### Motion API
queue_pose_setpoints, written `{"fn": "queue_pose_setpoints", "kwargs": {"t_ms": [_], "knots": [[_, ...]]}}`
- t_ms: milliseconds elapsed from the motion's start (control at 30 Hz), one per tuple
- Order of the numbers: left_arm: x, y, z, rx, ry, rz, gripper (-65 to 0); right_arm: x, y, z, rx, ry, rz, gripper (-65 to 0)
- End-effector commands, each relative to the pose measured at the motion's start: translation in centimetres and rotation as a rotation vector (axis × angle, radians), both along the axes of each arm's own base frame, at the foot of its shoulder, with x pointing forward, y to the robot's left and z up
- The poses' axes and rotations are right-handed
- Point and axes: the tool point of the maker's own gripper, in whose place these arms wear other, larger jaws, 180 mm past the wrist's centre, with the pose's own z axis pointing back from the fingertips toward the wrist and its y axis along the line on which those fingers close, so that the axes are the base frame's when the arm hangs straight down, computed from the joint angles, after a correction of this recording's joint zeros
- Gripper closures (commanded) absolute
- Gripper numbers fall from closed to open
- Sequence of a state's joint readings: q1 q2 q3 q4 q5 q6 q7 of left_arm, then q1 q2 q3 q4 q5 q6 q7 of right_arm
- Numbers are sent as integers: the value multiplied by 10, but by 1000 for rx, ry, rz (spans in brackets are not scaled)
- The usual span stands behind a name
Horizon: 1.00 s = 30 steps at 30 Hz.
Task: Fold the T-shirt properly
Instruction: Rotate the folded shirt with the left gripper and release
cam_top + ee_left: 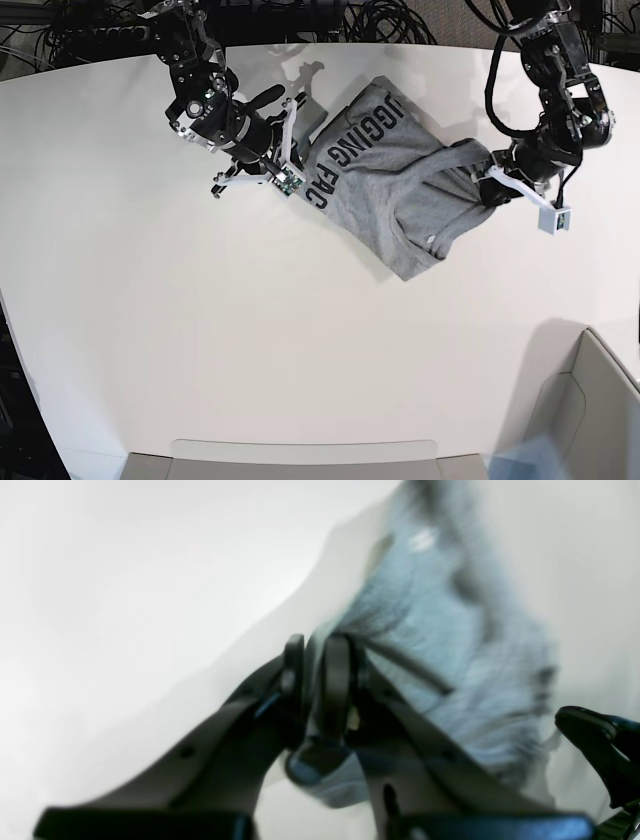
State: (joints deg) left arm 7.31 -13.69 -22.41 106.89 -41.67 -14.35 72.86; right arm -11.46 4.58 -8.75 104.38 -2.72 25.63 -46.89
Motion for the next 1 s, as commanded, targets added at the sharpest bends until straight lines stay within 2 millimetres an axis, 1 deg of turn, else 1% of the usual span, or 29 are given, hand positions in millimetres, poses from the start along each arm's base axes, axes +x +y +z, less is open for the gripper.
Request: {"fn": "queue_pose_setpoints", "kwargs": {"t_ms": [0, 67, 133, 300, 433, 467, 533, 600, 667, 733, 867, 900, 967], "knots": [[6, 2, 11, 9, -39, 1, -75, 10, 6, 21, 43, -64, -2, 0], [7, 3, 11, 12, -39, 1, -74, 14, 10, 34, 65, -99, -4, 0], [6, 2, 8, 6, -29, 2, -74, 16, 11, 41, 72, -116, -6, 0], [5, 5, -11, -27, 30, 17, -73, 17, 12, 43, 73, -122, -5, 0], [8, 7, -8, -29, 20, 22, -76, 15, 11, 41, 72, -116, -6, 0], [8, 7, -8, -29, 19, 23, -83, 14, 11, 41, 72, -115, -6, 0], [9, 7, -8, -29, 14, 25, -120, 12, 10, 39, 69, -108, -5, 0], [10, 5, -8, -33, 13, 22, -170, 12, 9, 39, 63, -110, -6, -32], [10, 7, -8, -31, 12, 30, -187, 13, 5, 38, 62, -108, -21, -63], [13, 12, -6, -28, -10, 50, -171, 16, 1, 39, 63, -111, -37, -66], [13, 38, 4, -29, -63, 151, -114, 16, -1, 38, 58, -111, -36, -57], [11, 41, 6, -38, -71, 174, -97, 16, -2, 38, 55, -114, -37, -58], [10, 45, 24, -38, -124, 193, -41, 19, -4, 40, 51, -121, -42, -58]]}}
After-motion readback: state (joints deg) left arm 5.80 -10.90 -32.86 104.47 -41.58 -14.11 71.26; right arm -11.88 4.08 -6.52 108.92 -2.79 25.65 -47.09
